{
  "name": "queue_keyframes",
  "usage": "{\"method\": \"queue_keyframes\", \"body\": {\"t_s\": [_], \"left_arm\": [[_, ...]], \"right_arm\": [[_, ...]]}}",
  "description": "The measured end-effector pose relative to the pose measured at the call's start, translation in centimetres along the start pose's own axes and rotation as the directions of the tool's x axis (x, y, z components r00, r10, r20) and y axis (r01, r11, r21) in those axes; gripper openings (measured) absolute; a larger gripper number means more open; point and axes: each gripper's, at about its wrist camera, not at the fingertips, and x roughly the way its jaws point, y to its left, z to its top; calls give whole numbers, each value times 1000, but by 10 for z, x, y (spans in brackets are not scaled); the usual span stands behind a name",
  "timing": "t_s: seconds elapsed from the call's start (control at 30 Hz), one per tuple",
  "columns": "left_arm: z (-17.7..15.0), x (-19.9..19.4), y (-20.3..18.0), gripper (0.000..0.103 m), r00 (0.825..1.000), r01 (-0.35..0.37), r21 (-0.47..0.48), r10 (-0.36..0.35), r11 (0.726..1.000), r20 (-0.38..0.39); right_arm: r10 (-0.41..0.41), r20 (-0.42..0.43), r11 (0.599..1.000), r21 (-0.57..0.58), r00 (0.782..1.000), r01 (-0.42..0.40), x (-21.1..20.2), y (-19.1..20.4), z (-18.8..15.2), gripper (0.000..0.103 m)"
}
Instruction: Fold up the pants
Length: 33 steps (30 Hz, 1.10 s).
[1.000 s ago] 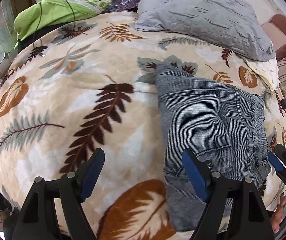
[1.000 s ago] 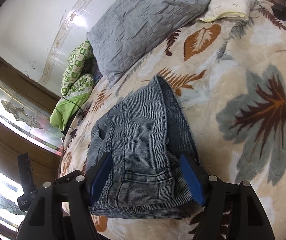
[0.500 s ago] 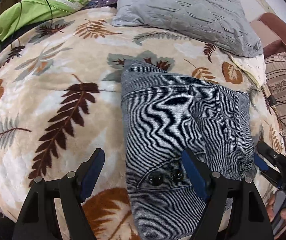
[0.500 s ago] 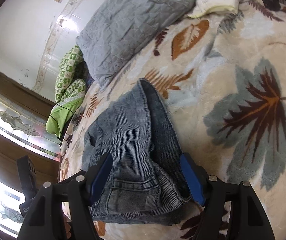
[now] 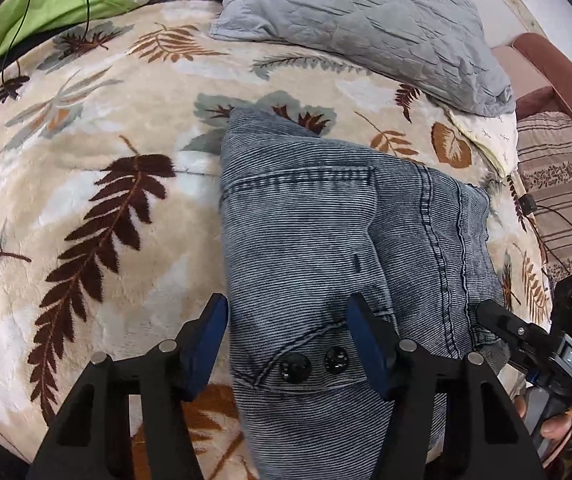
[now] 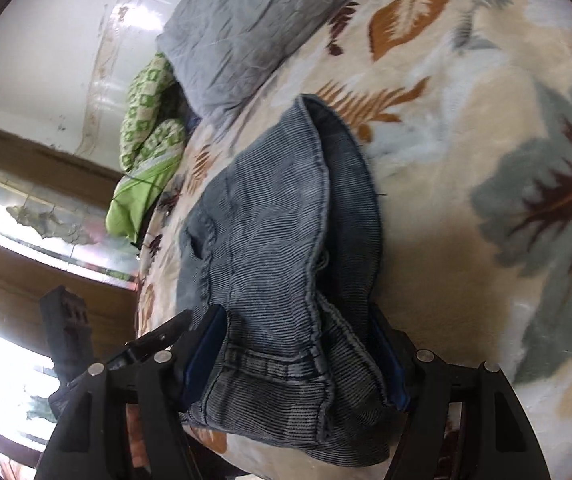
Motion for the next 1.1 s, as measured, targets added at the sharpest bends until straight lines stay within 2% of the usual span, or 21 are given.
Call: {"method": "queue_keyframes", "body": {"t_s": [0.1, 0.17, 0.23, 0.3, 0.33, 0.4, 0.5, 0.57, 0.63, 0.83, 1.1], "left_arm": [[2, -6, 5, 63, 1000, -24, -14, 24, 1000, 5], [3, -10, 8, 66, 999, -32, -16, 32, 999, 14], [3, -5, 9, 75, 999, -32, -37, 32, 999, -2], [1, 5, 6, 75, 999, -5, -48, 3, 999, -35], [0, 7, 4, 75, 999, -19, -45, 18, 999, -27], [-4, 5, -1, 75, 998, -47, -16, 48, 999, 30], [-6, 2, -8, 72, 994, -81, 44, 77, 996, 76], [-7, -1, -13, 61, 993, -77, 72, 70, 994, 95], [-7, -2, -19, 59, 989, -108, 99, 97, 989, 115], [-10, -1, -25, 55, 979, -152, 142, 129, 978, 158], [-10, 1, -31, 54, 971, -189, 162, 160, 969, 180]], "right_arm": [[7, 8, 997, 71, 1000, -7, -1, -12, 2, 67], [-21, 51, 996, 90, 998, 16, -8, -17, 4, 67], [-66, 67, 996, 71, 996, 62, -8, -15, 4, 67], [-89, 40, 996, 18, 995, 89, 3, -5, 3, 67], [-92, 30, 996, -15, 995, 93, 8, 2, 1, 67], [-50, 8, 999, -18, 999, 50, 11, 4, 1, 67], [-13, 2, 1000, -10, 1000, 13, 11, 2, 2, 67], [18, -5, 1000, -9, 1000, -18, 12, 1, 1, 67], [2, -12, 1000, -29, 1000, -2, 12, 2, 0, 67], [-44, -29, 998, -56, 999, 42, 16, 5, -2, 65], [-50, -23, 997, -64, 998, 48, 19, 7, -2, 65]]}}
